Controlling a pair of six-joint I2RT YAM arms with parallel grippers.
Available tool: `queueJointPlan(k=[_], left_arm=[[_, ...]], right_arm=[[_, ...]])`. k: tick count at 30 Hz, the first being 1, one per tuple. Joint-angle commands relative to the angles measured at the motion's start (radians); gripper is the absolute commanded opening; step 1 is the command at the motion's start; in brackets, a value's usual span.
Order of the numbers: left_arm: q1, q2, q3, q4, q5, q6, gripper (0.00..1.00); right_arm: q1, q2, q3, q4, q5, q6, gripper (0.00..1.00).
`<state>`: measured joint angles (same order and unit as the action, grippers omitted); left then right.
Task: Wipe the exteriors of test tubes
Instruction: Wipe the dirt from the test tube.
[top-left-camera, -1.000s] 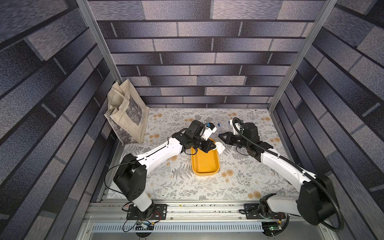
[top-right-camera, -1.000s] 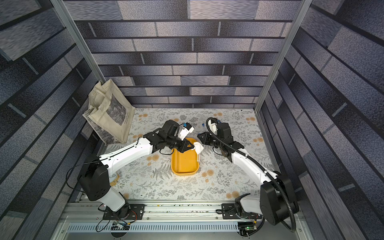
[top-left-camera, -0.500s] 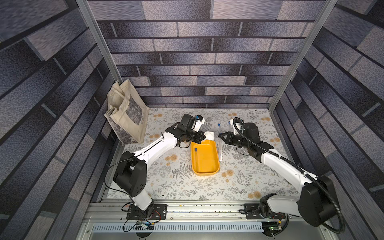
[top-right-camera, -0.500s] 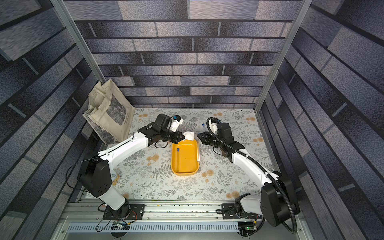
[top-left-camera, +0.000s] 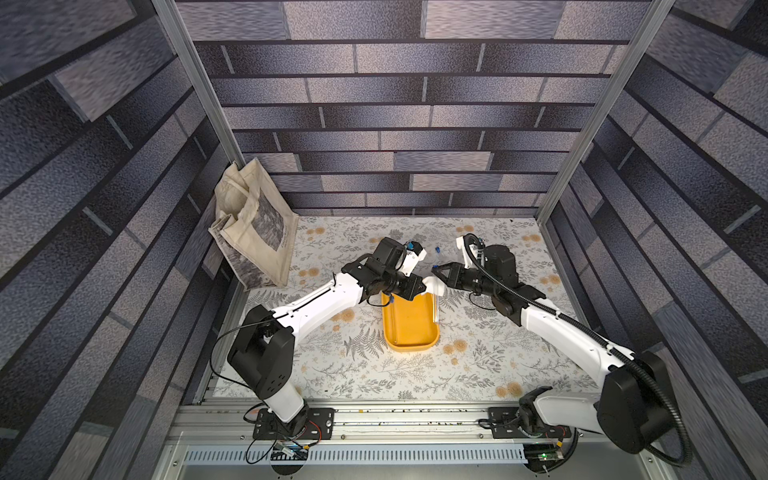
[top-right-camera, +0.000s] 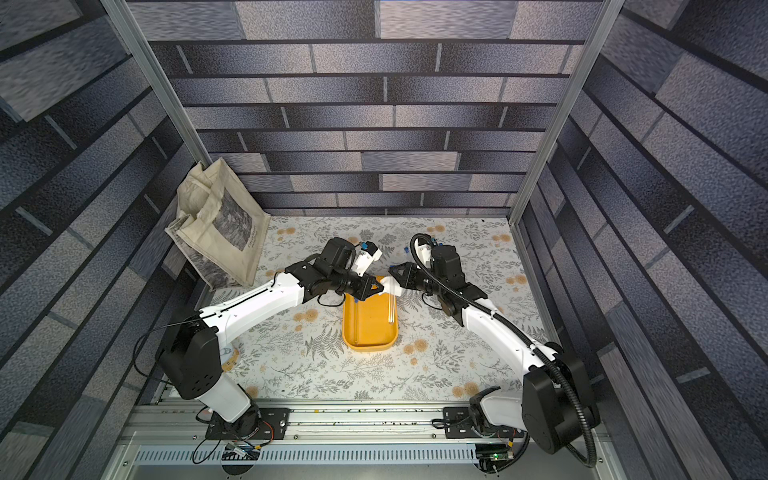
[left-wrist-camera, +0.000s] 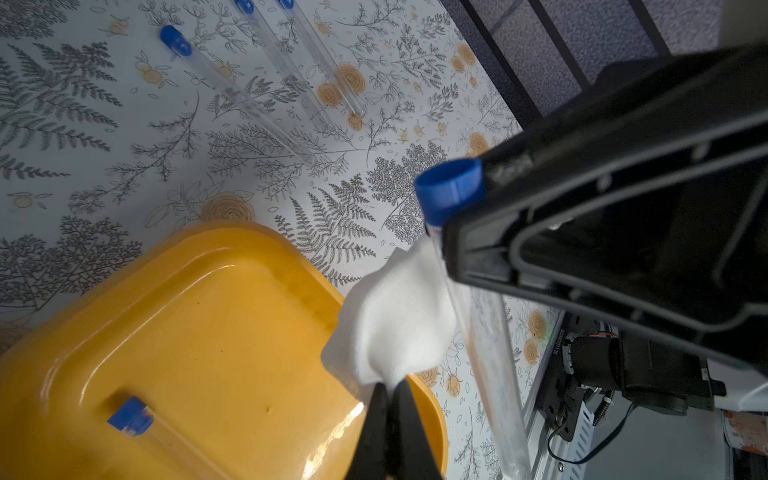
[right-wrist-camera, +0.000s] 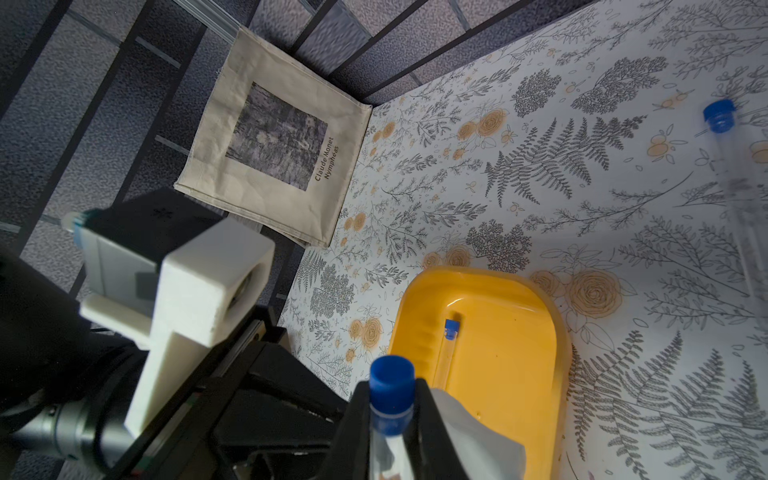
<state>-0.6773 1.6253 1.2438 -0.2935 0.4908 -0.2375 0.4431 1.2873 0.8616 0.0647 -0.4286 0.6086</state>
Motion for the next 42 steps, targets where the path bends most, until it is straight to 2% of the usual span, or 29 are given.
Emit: queueJointPlan(k=[1,12,24,31,42], left_arm=[[-0.005,-0.063,-0.044,0.053,0.063,0.000,0.02],[-0.052,-0.152,-0.195,0.141,0.132,-0.009,0.02],[-0.110,-0.174,-0.304,0.183,0.141,-0.028,0.01],[-0.109,-0.170,-0.270,0.184,0.138,-0.018,0.02],[-0.080,-0.109,-0.138,0.121,0.152,0.033,0.02]], right_arm=[[0.006,0.007,0.005,0.001,0.022,-0.008,0.10],[0.008,0.022,0.014,-0.003,0.041,-0.013,0.10],[0.007,0.033,0.022,-0.002,0.044,-0.011,0.10],[0.007,0.029,0.017,-0.006,0.041,-0.009,0.10],[0.007,0.028,0.007,-0.010,0.035,-0.008,0.10]])
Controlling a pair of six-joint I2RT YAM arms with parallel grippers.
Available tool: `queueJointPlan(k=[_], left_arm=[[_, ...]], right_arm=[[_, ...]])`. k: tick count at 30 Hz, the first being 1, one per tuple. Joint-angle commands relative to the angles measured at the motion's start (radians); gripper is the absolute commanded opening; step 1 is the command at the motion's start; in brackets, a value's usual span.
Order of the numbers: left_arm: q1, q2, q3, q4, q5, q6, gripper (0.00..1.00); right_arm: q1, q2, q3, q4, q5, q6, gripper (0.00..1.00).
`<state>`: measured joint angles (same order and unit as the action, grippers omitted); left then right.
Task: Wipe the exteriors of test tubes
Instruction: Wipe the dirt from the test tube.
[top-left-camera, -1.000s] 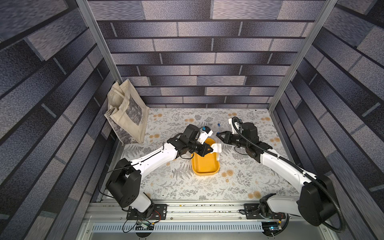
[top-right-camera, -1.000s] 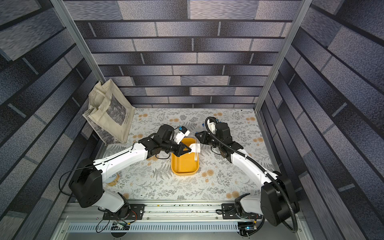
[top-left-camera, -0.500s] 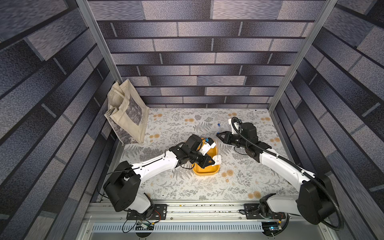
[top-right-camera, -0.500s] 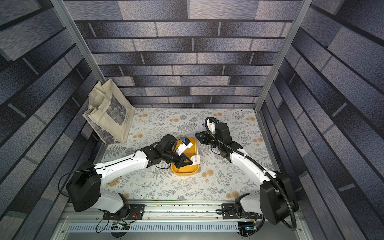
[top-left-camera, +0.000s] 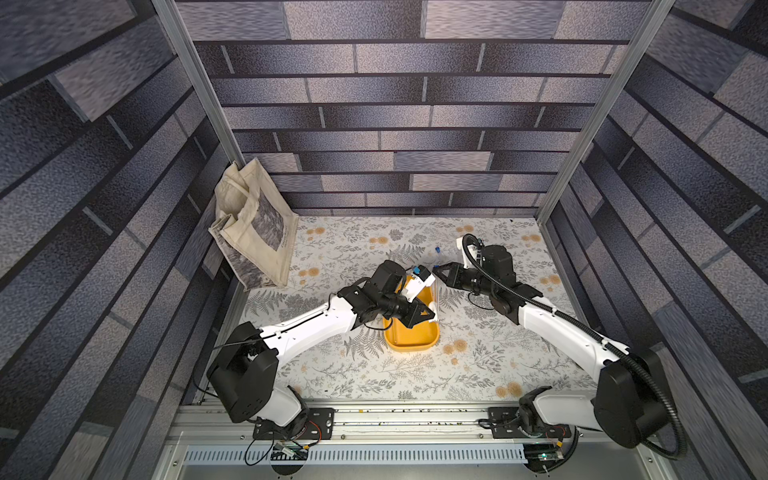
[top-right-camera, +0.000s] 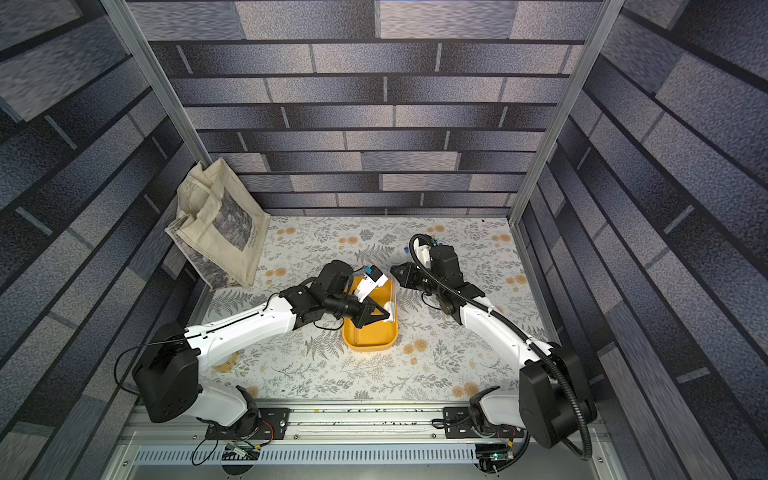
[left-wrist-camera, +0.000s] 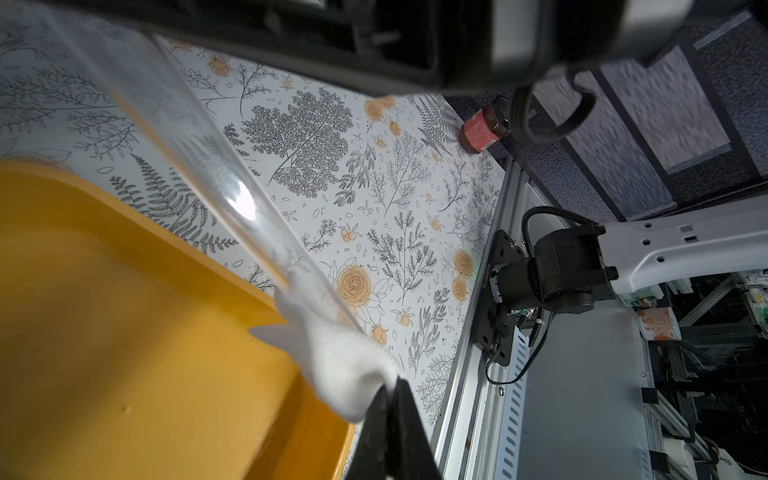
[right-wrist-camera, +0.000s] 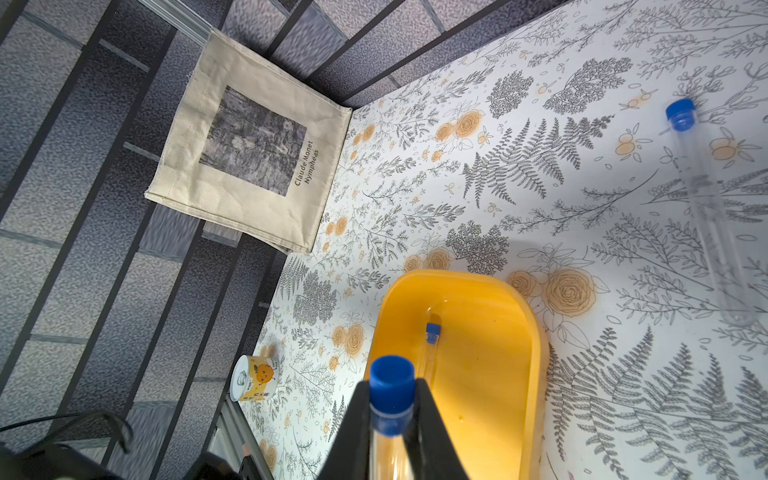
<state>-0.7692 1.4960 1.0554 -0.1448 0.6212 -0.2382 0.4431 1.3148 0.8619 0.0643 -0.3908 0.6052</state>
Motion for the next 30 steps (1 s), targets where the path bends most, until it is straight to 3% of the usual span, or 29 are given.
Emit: queueJointPlan(k=[1,15,24,30], left_arm=[[0.015,0.027,0.063,-0.032,0.023,0.037,0.02],[0.074,0.128,0.267,-0.120,0.005,0.100,0.02],[0.053,0.113,0.246,-0.130,0.008,0.103,0.02],[0.027,0.062,0.147,-0.099,0.002,0.075,0.02]], right_arm=[[0.008,-0.003,0.005,-0.010,-0.001,-0.007,0.10],[0.007,-0.002,0.003,-0.012,0.007,-0.002,0.10],[0.007,-0.002,0.013,-0.018,0.015,-0.003,0.09],[0.008,0.002,0.030,-0.029,0.018,-0.010,0.10]])
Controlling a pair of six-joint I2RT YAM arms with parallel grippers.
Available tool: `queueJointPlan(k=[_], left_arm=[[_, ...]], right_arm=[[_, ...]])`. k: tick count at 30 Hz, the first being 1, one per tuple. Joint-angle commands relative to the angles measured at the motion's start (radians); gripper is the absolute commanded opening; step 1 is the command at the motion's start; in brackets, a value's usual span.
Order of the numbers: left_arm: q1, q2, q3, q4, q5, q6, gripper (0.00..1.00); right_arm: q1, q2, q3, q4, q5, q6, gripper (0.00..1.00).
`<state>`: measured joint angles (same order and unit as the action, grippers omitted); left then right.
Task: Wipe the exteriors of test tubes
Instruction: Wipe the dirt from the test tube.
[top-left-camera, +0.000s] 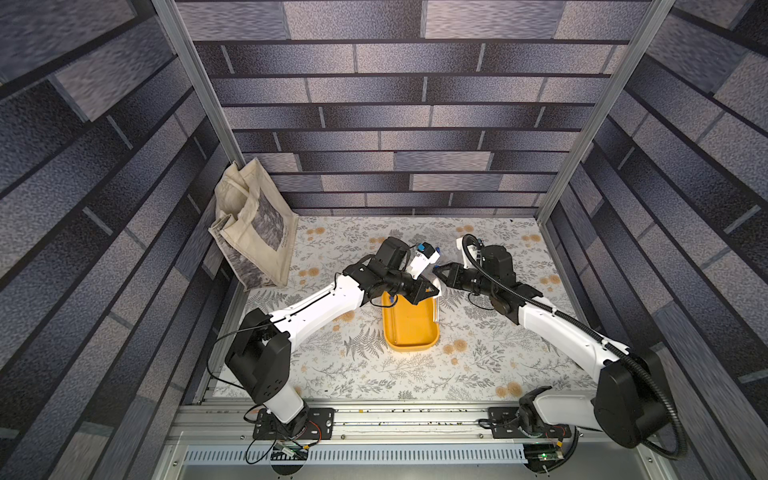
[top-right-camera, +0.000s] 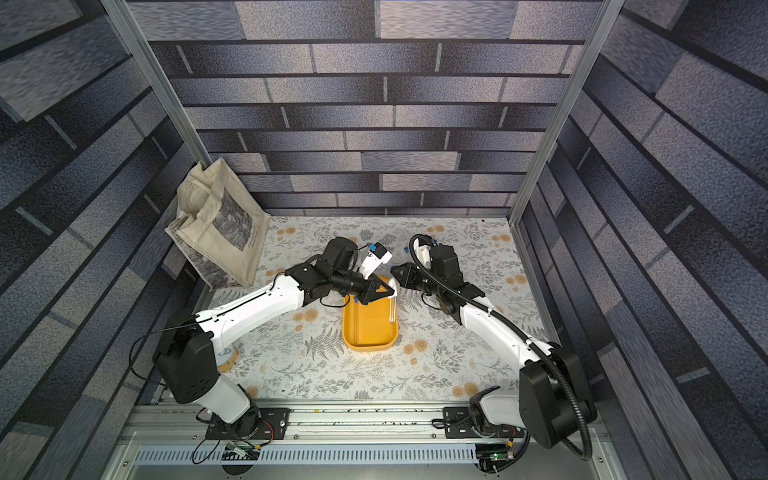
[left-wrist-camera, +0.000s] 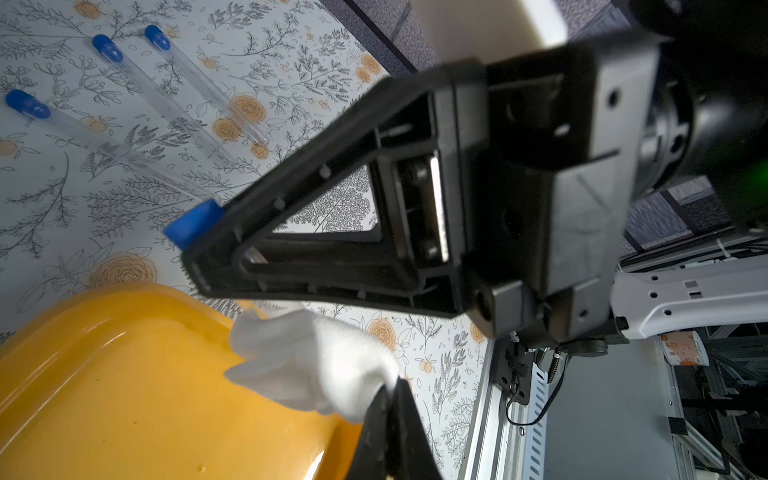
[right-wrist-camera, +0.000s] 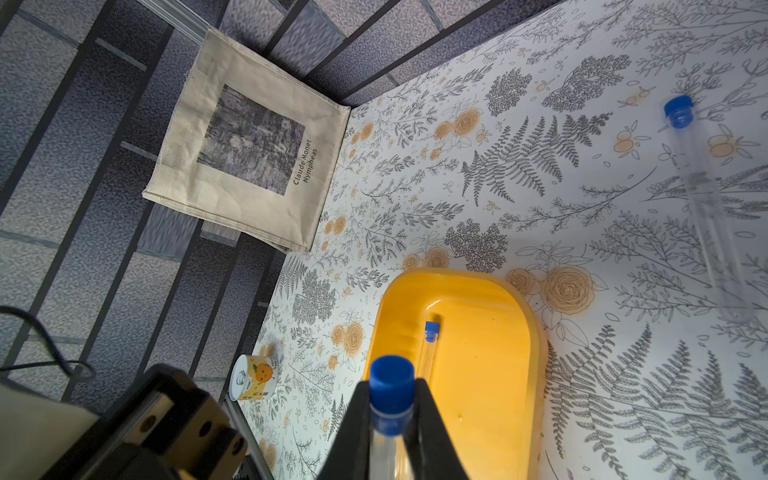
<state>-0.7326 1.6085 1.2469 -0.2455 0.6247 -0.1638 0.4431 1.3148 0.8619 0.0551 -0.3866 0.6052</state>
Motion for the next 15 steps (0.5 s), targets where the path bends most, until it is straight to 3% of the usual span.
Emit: queueJointPlan(k=[1,15], left_arm=[[-0.016,-0.057,-0.058,0.006,-0.003,-0.004,0.02],[-0.165,-0.134,-0.185,-0.025,-0.044,-0.039,0.02]], right_arm=[[0.007,0.004,0.034,-0.024,0.019,-0.016,0.10],[0.006,0.063,0.106,-0.044,0.043,-0.044,0.10]])
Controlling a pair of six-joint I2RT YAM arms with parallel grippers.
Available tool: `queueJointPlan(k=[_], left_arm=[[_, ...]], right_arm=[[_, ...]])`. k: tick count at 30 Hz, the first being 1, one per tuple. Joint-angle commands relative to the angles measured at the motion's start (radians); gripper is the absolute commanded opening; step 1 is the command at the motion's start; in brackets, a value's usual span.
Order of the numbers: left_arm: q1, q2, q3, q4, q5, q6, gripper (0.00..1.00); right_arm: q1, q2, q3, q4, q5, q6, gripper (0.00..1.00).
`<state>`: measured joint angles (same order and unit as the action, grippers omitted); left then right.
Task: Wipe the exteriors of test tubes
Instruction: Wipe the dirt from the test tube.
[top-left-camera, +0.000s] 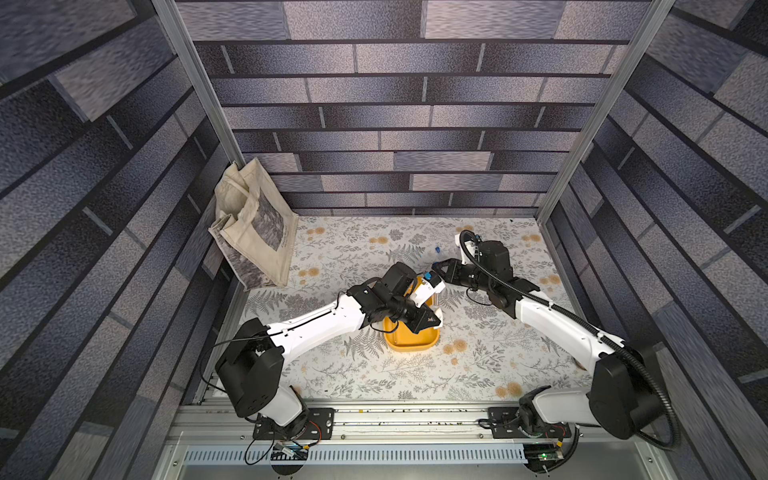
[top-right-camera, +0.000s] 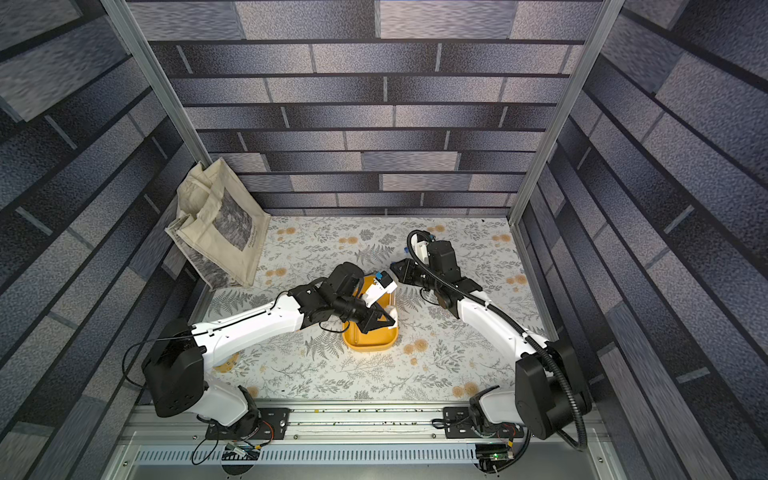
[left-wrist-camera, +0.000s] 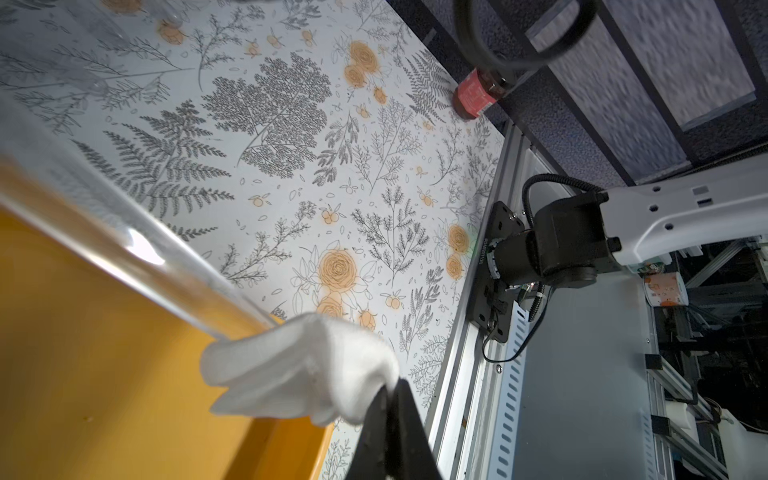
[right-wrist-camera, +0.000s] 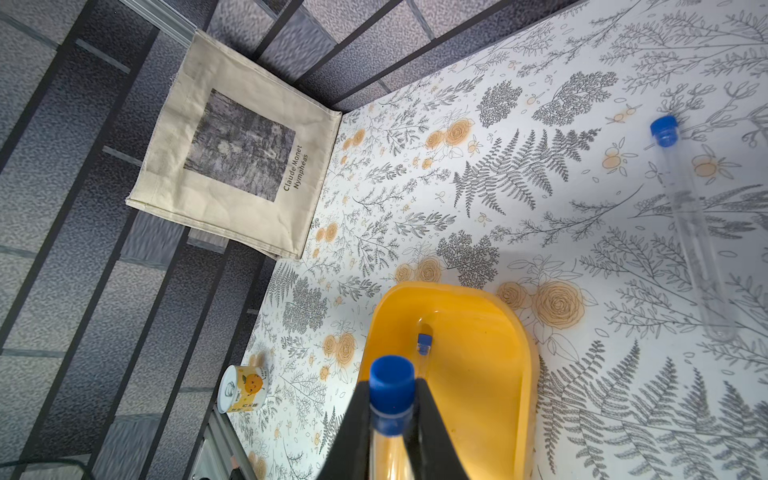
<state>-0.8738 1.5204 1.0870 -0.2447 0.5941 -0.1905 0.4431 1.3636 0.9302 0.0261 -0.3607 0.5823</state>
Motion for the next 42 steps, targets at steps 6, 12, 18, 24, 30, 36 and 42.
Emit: queueJointPlan(k=[6,12,18,24,30,36,42], left_arm=[[-0.046,-0.098,-0.091,0.019,-0.068,-0.035,0.03],[-0.030,-0.085,-0.095,0.058,-0.173,-0.078,0.02],[-0.033,-0.072,-0.068,0.063,-0.351,-0.128,0.02],[-0.043,-0.066,-0.046,0.046,-0.525,-0.184,0.01],[-0.047,-0.044,-0.006,0.042,-0.596,-0.193,0.00],[-0.035,-0.016,0.041,0.029,-0.622,-0.194,0.00],[0.026,0.005,0.095,0.018,-0.590,-0.192,0.00]], right_arm=[[0.006,0.044,0.047,-0.002,0.011,-0.013,0.10],[0.006,0.048,0.041,0.001,0.012,-0.004,0.10],[0.006,0.039,0.026,0.002,0.017,-0.002,0.10],[0.005,0.041,0.020,0.005,0.022,0.003,0.10],[0.006,0.046,0.020,0.006,0.021,0.004,0.10],[0.005,0.043,0.014,0.010,0.017,0.005,0.10],[0.006,0.037,0.012,0.006,0.018,0.005,0.10]])
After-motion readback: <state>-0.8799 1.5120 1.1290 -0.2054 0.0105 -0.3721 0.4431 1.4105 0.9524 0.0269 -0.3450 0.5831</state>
